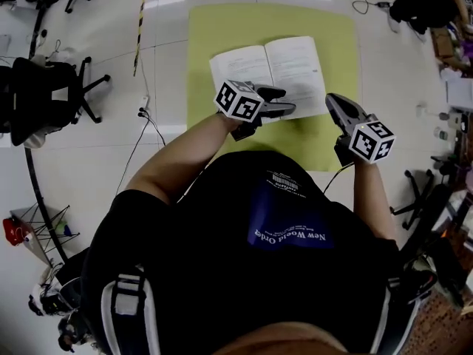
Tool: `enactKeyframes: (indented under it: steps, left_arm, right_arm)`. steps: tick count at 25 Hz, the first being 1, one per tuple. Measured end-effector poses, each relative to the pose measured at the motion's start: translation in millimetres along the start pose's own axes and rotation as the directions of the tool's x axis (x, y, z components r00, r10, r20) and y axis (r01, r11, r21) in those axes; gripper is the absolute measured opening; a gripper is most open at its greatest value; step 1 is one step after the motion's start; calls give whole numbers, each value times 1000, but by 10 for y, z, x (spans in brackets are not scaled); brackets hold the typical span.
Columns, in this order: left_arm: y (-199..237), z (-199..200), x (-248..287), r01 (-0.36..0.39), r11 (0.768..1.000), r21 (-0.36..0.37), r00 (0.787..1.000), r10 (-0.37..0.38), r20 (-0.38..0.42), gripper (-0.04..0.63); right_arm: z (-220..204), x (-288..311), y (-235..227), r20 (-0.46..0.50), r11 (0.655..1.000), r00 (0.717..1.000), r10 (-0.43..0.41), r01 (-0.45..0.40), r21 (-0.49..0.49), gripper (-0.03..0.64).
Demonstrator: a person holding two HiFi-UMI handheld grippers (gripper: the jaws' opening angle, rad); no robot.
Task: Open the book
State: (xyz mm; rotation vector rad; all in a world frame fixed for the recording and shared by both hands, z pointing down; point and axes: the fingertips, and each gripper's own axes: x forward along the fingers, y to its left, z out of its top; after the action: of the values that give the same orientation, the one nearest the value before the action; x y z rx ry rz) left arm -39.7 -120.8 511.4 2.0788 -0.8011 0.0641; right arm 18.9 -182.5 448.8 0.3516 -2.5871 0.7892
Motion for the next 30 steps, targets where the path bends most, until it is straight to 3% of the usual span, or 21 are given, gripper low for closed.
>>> enactKeyframes:
  steps: [6, 10, 14, 15, 16, 18, 20, 22, 23, 25, 28, 30]
  left_arm:
    - [66, 43, -618, -44, 998, -40, 993, 48, 109, 249]
    - [134, -48, -884, -68, 995, -79, 985, 80, 152, 249]
    - [174, -111, -1076, -95, 991, -96, 973, 113, 201, 249]
    - [178, -125, -1115, -101, 990, -98, 970, 120, 212, 248]
    - [177, -138, -1152, -105, 989, -100, 967, 125, 222, 249]
    - [161, -154, -1215, -107, 989, -100, 962, 129, 240, 247]
    - [134, -158, -1251, -109, 990, -91, 958, 129, 255, 249]
    - [129, -149, -1264, -110, 990, -86, 956, 129, 264, 247]
    - [141, -141, -1269, -111, 990, -88, 955, 131, 265, 249]
    - [170, -133, -1267, -115, 989, -91, 956, 135, 261, 247]
    - [191, -135, -1285, -120, 988, -98, 954, 142, 265, 249]
    - [230, -152, -1347, -132, 985, -110, 946, 159, 284, 247]
  right_arm:
    - [-128, 483, 185, -112, 997, 993, 26, -34, -66, -11]
    - [-582, 871, -82, -289, 981, 950, -119, 67, -183, -11]
    - [-847, 964, -424, -390, 939, 868, -307, 211, -271, -11]
    - [-849, 953, -444, -388, 927, 859, -334, 225, -299, -11]
    - [-804, 940, -416, -367, 918, 863, -347, 233, -321, -11]
    - [-618, 935, -191, -283, 898, 898, -337, 217, -384, -11]
    - [-456, 1018, 232, -202, 870, 948, -246, 124, -478, -11]
    - [-438, 1209, 550, -193, 882, 973, -128, 23, -470, -11]
    - [-471, 1318, 557, -213, 903, 970, -119, 17, -430, -11]
    - [-557, 1449, 307, -276, 913, 935, -223, 100, -397, -11]
    - [-717, 1369, -264, -354, 846, 832, -427, 230, -481, -11]
    - [-864, 1267, -585, -388, 840, 789, -476, 277, -467, -11]
